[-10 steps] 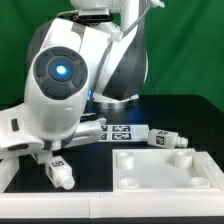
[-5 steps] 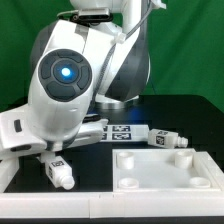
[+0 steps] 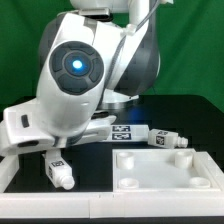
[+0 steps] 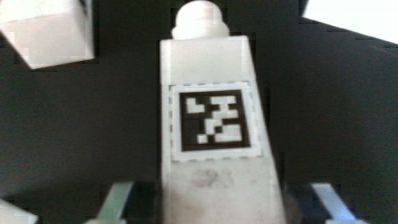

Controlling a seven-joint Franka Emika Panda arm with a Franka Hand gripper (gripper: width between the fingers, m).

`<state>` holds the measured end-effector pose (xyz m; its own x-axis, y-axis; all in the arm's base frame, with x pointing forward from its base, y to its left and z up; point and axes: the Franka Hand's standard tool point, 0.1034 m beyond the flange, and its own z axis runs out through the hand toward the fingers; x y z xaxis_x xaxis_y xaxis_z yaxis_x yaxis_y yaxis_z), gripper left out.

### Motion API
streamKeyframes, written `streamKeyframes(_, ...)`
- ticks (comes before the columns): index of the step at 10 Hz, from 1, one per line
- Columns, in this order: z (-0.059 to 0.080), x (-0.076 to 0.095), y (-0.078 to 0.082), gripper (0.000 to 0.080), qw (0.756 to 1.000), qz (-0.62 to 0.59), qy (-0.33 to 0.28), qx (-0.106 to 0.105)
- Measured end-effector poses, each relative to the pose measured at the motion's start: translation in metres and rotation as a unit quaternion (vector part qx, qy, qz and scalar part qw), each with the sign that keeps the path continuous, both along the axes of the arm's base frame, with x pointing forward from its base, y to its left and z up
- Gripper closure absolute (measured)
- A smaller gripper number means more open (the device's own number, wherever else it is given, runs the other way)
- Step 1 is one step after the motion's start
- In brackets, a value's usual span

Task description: Assemble one leg

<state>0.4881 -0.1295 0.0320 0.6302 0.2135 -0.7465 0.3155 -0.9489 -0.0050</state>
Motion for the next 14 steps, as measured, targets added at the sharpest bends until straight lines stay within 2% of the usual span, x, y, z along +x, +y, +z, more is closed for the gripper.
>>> streamKeyframes(1, 0.018, 0.006, 0.02, 0.0515, 1.0, -0.012, 0.01, -0.002)
streamKeyframes(2, 0.036, 0.027, 0.045, 0.0515, 0.999, -0.02, -0.023, 0.016)
streamKeyframes(3, 0.056, 0.04, 0.06, 0.0515, 0.998, -0.016, -0.06, 0.023)
streamKeyframes(4, 0.062, 0.048, 0.065, 0.0514, 0.995, -0.008, -0.091, 0.029)
streamKeyframes(5, 0.055, 0.054, 0.06, 0.0514, 0.988, -0.005, -0.149, 0.043)
streamKeyframes(6, 0.056, 0.046, 0.058, 0.0514, 0.986, -0.008, -0.161, 0.047)
streamKeyframes(7, 0.056, 0.054, 0.057, 0.0514, 0.979, -0.002, -0.199, 0.054)
streamKeyframes(8, 0.057, 0.055, 0.058, 0.0514, 0.974, 0.001, -0.221, 0.057)
streamKeyframes(9, 0.069, 0.062, 0.075, 0.0514, 0.967, -0.02, -0.246, 0.061)
streamKeyframes(10, 0.089, 0.079, 0.101, 0.0514, 0.953, -0.027, -0.29, 0.077)
streamKeyframes(11, 0.11, 0.097, 0.123, 0.0514, 0.932, -0.031, -0.35, 0.083)
streamKeyframes(12, 0.116, 0.099, 0.128, 0.0514, 0.921, -0.031, -0.38, 0.086)
streamKeyframes(13, 0.112, 0.096, 0.117, 0.0514, 0.919, -0.041, -0.385, 0.079)
streamKeyframes(14, 0.112, 0.103, 0.114, 0.0514, 0.905, -0.035, -0.415, 0.082)
